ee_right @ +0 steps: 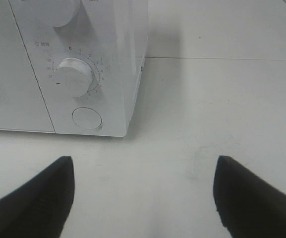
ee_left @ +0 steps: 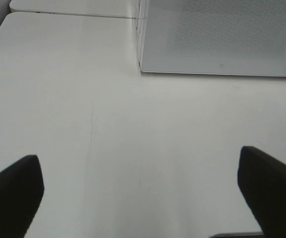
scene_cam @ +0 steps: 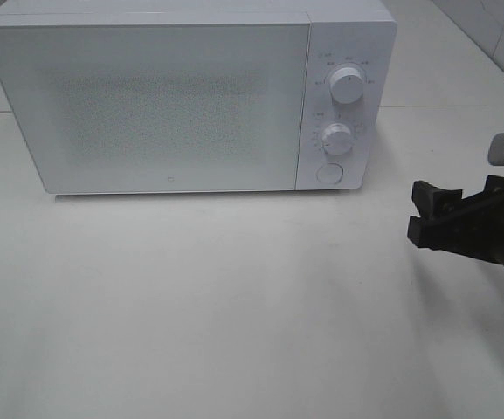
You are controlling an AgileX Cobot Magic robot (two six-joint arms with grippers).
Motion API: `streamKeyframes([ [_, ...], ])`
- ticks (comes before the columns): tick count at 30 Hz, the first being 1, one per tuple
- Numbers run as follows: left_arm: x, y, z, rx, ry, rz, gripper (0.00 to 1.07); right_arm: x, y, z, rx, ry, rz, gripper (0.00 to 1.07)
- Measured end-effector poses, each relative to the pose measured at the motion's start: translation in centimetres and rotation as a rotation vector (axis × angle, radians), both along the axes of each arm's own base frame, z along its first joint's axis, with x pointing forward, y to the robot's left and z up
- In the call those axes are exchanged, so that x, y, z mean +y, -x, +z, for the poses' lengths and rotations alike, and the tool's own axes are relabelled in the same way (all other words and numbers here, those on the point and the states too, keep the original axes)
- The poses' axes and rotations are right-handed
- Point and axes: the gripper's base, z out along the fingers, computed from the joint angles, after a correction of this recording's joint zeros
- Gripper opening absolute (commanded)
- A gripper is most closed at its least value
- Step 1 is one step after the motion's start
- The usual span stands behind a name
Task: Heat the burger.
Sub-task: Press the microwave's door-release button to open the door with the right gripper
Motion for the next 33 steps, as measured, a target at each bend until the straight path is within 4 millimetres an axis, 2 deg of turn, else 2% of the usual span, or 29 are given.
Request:
streamKeyframes([
  [9,0.0,0.0,0.0,0.000,0.000,0.000,1.00,2.6,0.3,-1.2,-0.007,0.010,-0.038,0.75],
  [11,0.0,0.0,0.0,0.000,0.000,0.000,1.00,4.2,0.0,-1.5,-0.009,0.015,-0.006,0.75],
  [15,0.0,0.0,0.0,0.000,0.000,0.000,1.00,5.6,-0.5,-1.6,-0.016,0.023,0.013,0.75],
  [17,0.0,0.0,0.0,0.000,0.000,0.000,1.00,7.2,-0.9,-2.1,-0.011,0.045,0.031,0.75],
  [20,0.0,0.0,0.0,0.000,0.000,0.000,1.00,7.6,-1.0,-2.1,-0.012,0.042,0.033,0.75],
  [22,0.0,0.0,0.0,0.000,0.000,0.000,1.00,8.9,-1.3,-2.2,-0.015,0.038,0.042,0.75],
  [30,0.0,0.0,0.0,0.000,0.000,0.000,1.00,9.6,-1.5,-2.5,-0.012,0.034,0.046,0.75],
  [33,0.0,0.0,0.0,0.000,0.000,0.000,1.00,9.6,-1.5,-2.5,0.000,-0.049,0.016,0.75],
])
